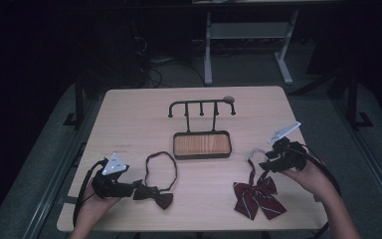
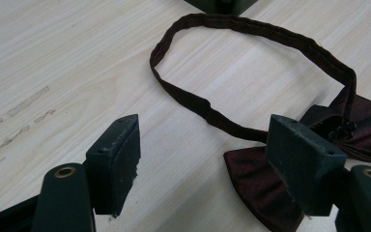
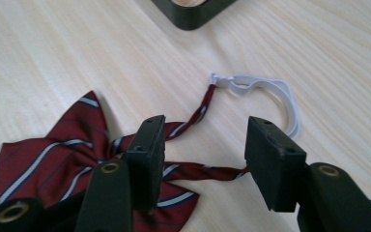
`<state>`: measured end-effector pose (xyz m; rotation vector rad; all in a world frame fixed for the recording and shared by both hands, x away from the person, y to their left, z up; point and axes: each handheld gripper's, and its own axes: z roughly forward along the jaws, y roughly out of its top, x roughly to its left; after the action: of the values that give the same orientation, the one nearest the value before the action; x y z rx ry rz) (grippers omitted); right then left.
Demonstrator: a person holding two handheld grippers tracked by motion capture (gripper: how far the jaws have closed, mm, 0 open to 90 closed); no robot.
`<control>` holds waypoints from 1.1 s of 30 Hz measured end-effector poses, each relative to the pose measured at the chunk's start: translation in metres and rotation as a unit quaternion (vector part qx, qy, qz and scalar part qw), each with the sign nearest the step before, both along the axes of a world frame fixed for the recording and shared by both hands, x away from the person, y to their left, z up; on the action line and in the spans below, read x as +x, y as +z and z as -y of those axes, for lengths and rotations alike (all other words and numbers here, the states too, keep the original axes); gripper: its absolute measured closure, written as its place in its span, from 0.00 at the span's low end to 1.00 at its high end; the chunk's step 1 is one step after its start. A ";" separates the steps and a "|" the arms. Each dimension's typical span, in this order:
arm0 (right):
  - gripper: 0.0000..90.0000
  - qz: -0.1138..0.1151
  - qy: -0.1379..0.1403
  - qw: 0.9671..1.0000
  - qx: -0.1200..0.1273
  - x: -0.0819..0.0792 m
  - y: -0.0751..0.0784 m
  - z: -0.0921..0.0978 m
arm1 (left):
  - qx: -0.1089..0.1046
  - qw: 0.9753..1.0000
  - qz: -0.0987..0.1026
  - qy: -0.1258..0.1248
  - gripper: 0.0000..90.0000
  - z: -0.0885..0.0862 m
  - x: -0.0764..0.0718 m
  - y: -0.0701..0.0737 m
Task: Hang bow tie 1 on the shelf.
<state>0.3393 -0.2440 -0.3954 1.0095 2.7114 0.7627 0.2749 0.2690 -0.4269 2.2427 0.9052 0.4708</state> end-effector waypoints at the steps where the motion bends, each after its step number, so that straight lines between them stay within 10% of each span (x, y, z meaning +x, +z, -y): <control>1: 0.55 0.000 0.000 1.000 0.000 0.000 0.000 0.000 | 0.000 1.000 0.000 0.000 0.32 0.000 0.000 0.000; 33: 0.60 -0.070 -0.074 0.994 -0.048 0.052 -0.028 0.008 | -0.003 1.000 -0.004 -0.001 0.32 -0.001 0.001 0.000</control>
<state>0.3910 -0.2521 -0.4235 1.2674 2.7190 0.5491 0.2754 0.2697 -0.4269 2.2417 0.9058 0.4584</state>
